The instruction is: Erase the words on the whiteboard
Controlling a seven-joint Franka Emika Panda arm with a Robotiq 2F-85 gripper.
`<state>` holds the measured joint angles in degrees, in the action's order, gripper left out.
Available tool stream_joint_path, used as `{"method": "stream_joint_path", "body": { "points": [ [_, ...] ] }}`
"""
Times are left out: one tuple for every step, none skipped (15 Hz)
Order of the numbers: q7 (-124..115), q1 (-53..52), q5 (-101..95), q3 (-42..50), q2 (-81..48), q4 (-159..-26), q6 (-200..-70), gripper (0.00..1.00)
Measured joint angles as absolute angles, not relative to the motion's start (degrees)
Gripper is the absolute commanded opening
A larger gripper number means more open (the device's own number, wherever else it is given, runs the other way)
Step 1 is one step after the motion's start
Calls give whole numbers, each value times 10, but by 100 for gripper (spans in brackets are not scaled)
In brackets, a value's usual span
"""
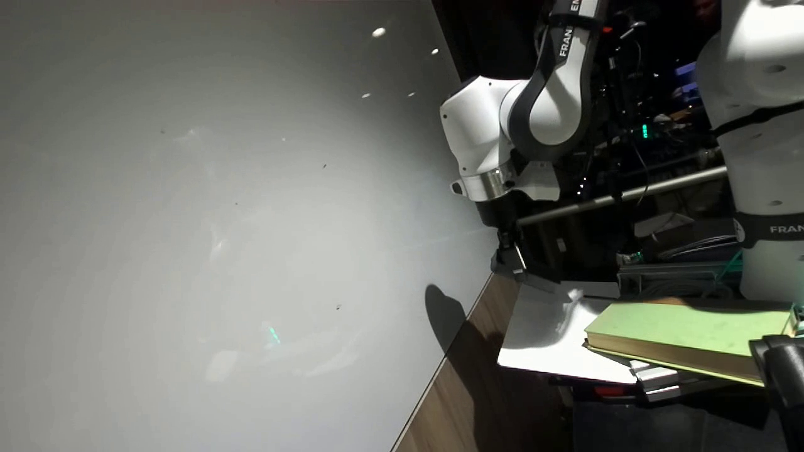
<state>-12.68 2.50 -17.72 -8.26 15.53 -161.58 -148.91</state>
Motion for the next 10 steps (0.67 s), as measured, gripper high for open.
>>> {"method": "stream_joint_path", "body": {
  "points": [
    [-127, 28, -177, -83, 127, -1615, -1504, 31],
    [-127, 28, -178, -82, 103, -1614, -1516, 31],
    [-127, 28, -178, -82, 81, -1612, -1527, 31],
    [-127, 28, -178, -82, 62, -1610, -1535, 31],
    [-127, 28, -178, -81, 45, -1608, -1544, 31],
    [-127, 28, -179, -79, 30, -1606, -1552, 31],
    [-127, 27, -179, -77, 18, -1604, -1557, 31],
    [-127, 25, -179, -75, 9, -1602, -1563, 37],
    [-127, 24, -180, -72, 2, -1600, -1566, 48],
    [-127, 23, -180, -69, -2, -1598, -1569, 75]
  ]
}}
